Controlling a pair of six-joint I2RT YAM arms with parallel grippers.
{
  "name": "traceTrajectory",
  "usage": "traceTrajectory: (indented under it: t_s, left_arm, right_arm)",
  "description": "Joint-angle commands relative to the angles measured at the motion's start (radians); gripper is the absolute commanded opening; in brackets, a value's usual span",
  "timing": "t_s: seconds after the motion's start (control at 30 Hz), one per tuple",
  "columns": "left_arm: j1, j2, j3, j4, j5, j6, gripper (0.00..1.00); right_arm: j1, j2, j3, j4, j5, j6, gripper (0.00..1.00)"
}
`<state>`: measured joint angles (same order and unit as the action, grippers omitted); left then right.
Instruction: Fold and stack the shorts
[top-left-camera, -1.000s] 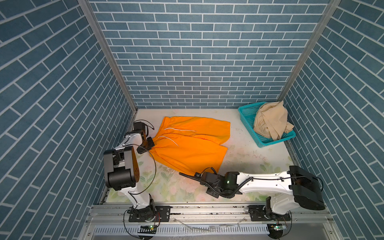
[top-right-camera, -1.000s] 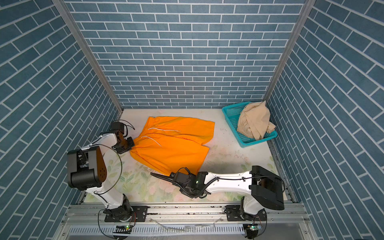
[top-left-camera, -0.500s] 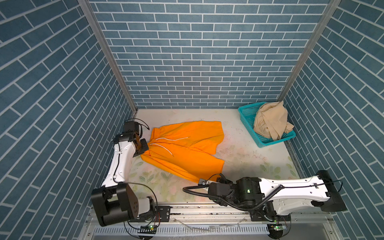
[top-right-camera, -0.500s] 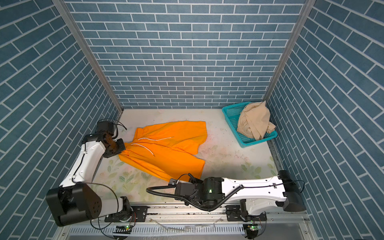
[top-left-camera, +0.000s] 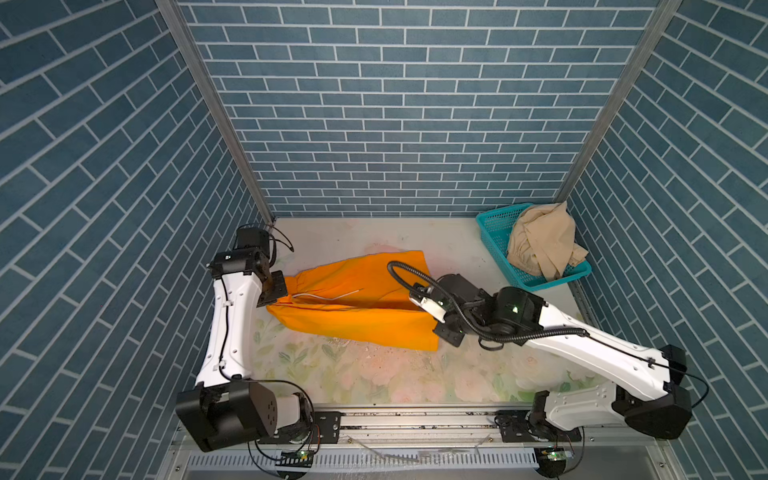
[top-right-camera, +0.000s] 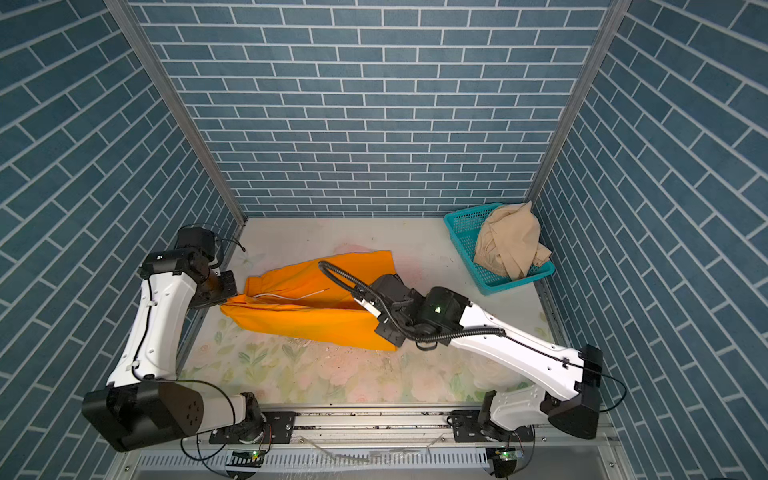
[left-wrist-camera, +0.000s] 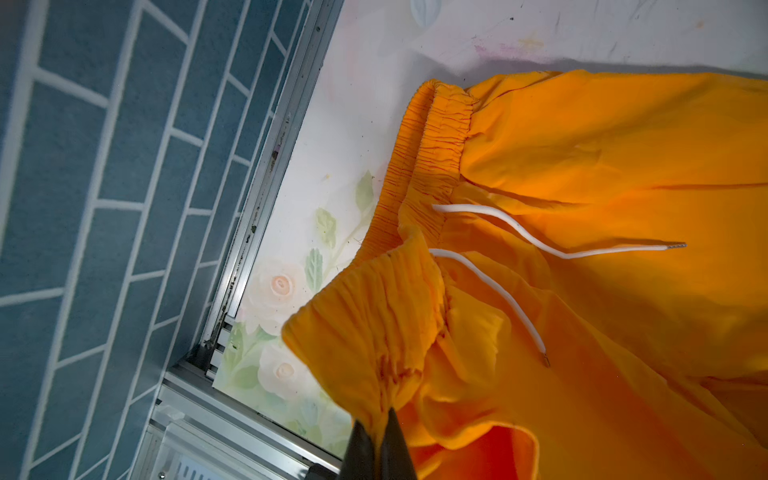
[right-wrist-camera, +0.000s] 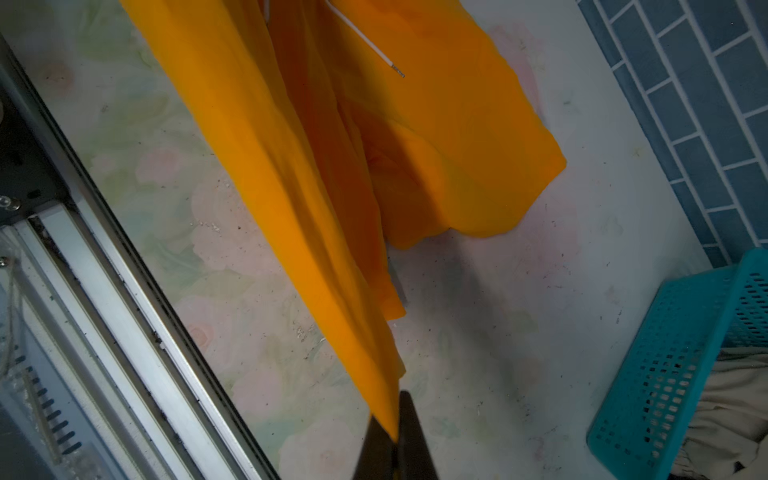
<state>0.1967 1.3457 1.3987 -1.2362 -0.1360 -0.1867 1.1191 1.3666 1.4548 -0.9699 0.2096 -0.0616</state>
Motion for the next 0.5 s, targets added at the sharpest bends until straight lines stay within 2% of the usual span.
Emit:
traceTrajectory:
  t_s: [0.0, 0.2, 0.47]
  left_arm:
    - [0.004, 0.052, 0.059, -0.035, -0.017, 0.026, 0.0]
    - [0.004, 0.212, 0.176, -0.025, -0.04, 0.036, 0.0]
    - [0.004, 0.414, 0.351, -0.025, -0.063, 0.029, 0.0]
  right_arm:
    - [-0.086, 0.062, 0.106, -0.043, -0.138, -0.139, 0.0]
    - [-0.25, 0.199, 0.253, -0.075, -0.191, -0.251, 0.0]
    - [-0.43, 0.412, 0.434, -0.094, -0.325, -0.328, 0.0]
